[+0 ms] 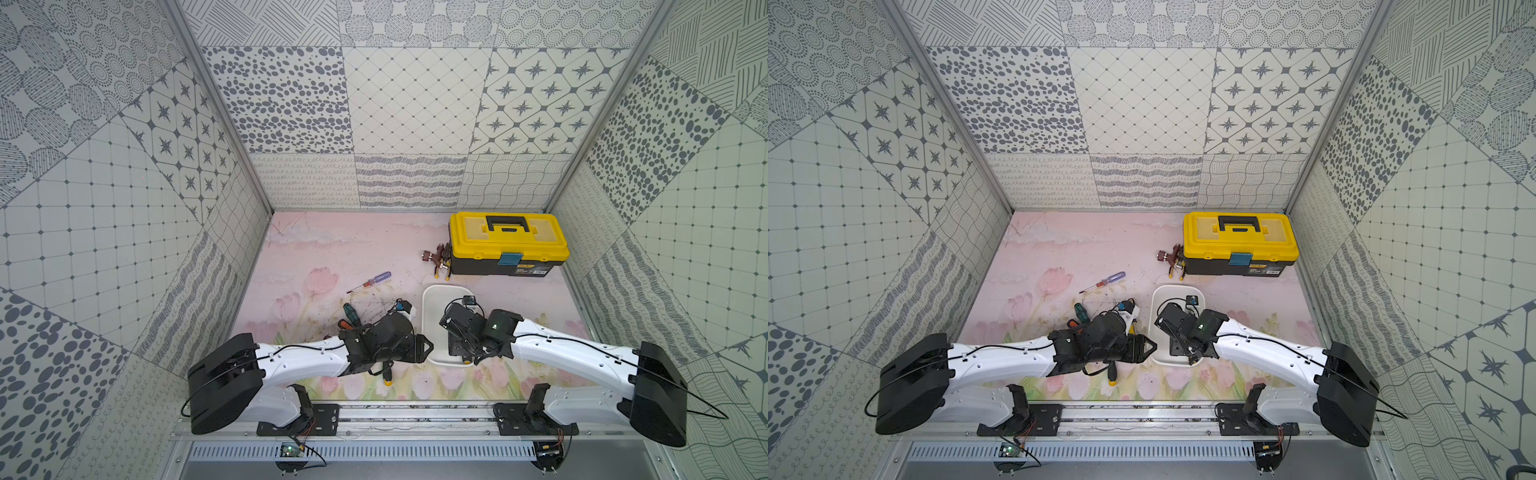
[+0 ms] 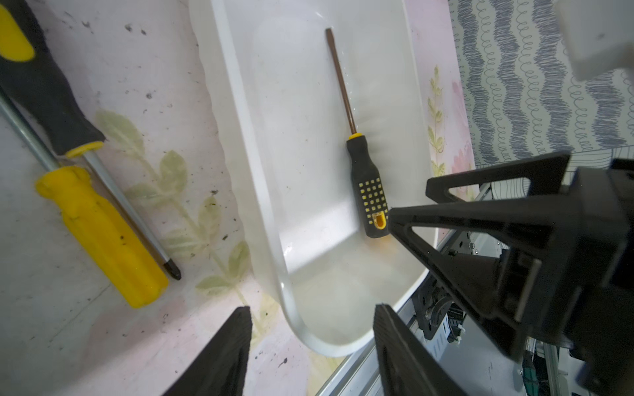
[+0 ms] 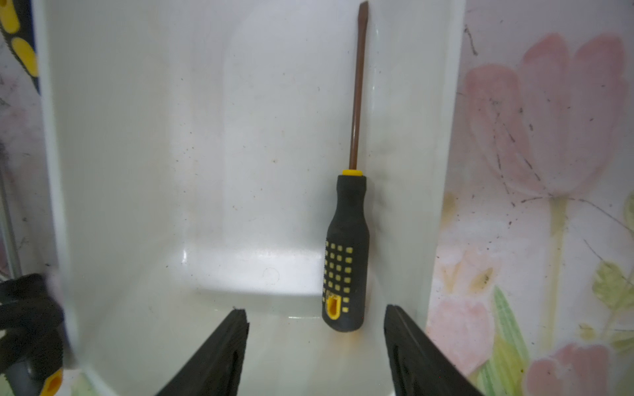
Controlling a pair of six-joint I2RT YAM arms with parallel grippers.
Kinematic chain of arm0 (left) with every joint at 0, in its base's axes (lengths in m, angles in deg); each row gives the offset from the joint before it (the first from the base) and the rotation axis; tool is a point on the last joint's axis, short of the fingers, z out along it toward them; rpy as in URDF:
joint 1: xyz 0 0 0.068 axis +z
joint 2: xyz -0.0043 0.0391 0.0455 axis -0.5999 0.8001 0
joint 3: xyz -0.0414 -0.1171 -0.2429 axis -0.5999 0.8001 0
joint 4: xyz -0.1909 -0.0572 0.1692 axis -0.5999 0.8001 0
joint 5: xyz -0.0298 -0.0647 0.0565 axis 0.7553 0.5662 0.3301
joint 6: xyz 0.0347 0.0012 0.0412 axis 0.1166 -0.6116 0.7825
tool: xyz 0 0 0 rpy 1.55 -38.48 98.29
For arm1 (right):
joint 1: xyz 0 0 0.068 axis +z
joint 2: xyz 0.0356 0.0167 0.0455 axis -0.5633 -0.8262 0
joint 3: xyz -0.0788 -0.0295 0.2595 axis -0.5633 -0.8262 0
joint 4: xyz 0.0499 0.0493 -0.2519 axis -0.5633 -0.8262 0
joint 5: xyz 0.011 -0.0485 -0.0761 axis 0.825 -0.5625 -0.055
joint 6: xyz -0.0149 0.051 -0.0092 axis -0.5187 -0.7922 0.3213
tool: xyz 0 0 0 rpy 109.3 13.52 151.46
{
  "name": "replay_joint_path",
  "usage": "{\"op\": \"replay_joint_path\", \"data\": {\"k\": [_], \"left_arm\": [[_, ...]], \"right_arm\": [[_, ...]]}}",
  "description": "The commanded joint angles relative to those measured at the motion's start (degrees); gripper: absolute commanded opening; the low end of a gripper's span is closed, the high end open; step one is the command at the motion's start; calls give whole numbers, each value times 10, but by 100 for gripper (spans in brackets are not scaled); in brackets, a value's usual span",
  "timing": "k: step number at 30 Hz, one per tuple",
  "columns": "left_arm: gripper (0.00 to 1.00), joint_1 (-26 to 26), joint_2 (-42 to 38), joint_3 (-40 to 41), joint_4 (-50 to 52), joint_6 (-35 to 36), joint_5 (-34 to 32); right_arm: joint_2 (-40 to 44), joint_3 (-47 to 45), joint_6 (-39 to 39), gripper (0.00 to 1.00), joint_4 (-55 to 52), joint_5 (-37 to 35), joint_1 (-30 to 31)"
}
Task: Put the screwdriver on the desktop into the storage box
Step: Place the screwdriver in the storage box, then pick up the screwdriver from the center of the board.
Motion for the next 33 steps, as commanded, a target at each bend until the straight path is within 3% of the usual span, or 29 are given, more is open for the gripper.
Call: {"op": "replay_joint_path", "data": {"k": [1,5,10,18,27,29,33], "left_arm": [[62,-10,7,-7,-30,13,12],[62,-12,13,-10,-33,12,15],[62,-14,7,-10,-27,19,18],[62,-18,18,-6,-64,13,55],[62,-20,15,-11,-53,14,57],[62,-20,0,-17,-21,21,32],[65,-20,-66,-50,132,25,-114]], "right_arm": [[21,33,-8,81,-19,-44,23],[33,49,-48,88,-53,-128,58],[87,17,-78,87,-44,-153,59],[253,-77,-72,80,73,-135,58],[259,-63,-19,67,77,-95,55],[255,-58,-10,61,79,-86,54],[238,-48,3,43,79,-71,53]]}}
